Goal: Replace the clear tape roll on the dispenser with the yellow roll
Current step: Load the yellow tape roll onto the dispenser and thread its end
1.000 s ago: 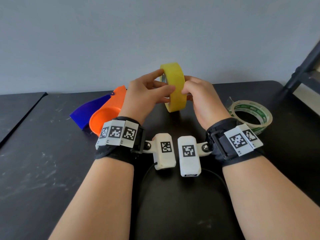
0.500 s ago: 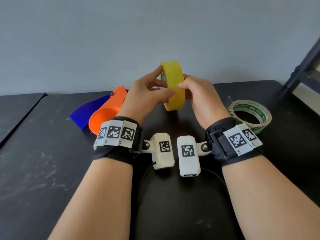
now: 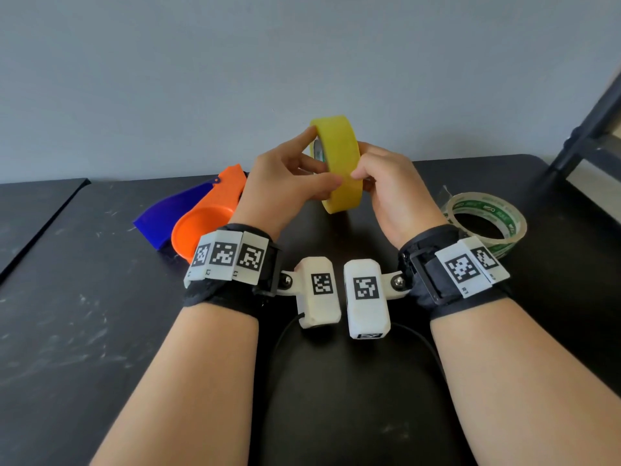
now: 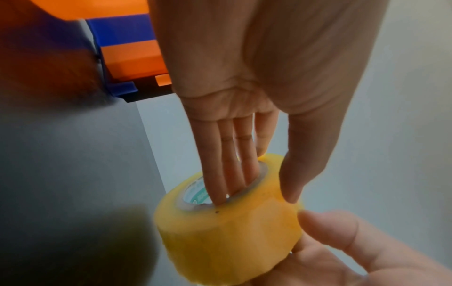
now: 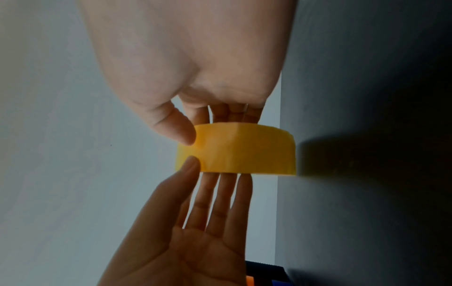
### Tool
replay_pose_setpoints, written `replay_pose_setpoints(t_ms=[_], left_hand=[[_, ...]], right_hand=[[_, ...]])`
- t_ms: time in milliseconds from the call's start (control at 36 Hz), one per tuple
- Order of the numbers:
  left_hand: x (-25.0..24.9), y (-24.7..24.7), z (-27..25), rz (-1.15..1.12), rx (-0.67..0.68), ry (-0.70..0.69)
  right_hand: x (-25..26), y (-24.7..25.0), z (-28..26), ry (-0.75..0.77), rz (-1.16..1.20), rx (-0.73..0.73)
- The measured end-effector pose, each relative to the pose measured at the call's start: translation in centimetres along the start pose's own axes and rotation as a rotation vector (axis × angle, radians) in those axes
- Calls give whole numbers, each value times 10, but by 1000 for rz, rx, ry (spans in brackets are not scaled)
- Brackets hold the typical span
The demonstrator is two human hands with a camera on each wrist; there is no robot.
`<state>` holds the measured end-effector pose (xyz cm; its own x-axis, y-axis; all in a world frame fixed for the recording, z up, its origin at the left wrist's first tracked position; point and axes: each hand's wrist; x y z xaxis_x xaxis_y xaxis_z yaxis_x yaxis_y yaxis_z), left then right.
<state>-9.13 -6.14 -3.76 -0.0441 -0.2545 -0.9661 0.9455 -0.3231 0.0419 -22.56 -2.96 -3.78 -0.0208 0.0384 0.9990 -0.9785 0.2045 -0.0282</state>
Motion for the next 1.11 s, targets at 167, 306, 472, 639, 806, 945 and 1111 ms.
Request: replay_pose_setpoints(t_ms=[167,306,472,639,806,945,1111], left_hand=[[0,2,1,0,8,16],[-1,2,-1,75,25,-4],[-2,1,-2,59,21,0],[-3,3,-2,23,16,14],[-4,2,-2,68,29,-1],[-3,1,-2,96,29,-7],[-3,2,-2,76,28,-4]], right_hand=[[-2,0,1,-16,-32,-11],[-2,1,2,-35,3,-64],[-4,3,6,-31,30,-77],[-3,0,5,4,39,-52],[-3,-1,4,-10,44,-98],[-3,2,4,-40,47,-99],[-6,4,7,-5,35,-52]])
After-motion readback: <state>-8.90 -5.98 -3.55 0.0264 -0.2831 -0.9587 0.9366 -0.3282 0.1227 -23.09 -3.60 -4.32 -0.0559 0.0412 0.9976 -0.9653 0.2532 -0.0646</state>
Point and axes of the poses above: each hand's wrist, its own z-axis towards the middle knuckle, its own y-axis out of the back of the hand, x = y × z, and after that the axes turned 4 degrees about -y, right-handed
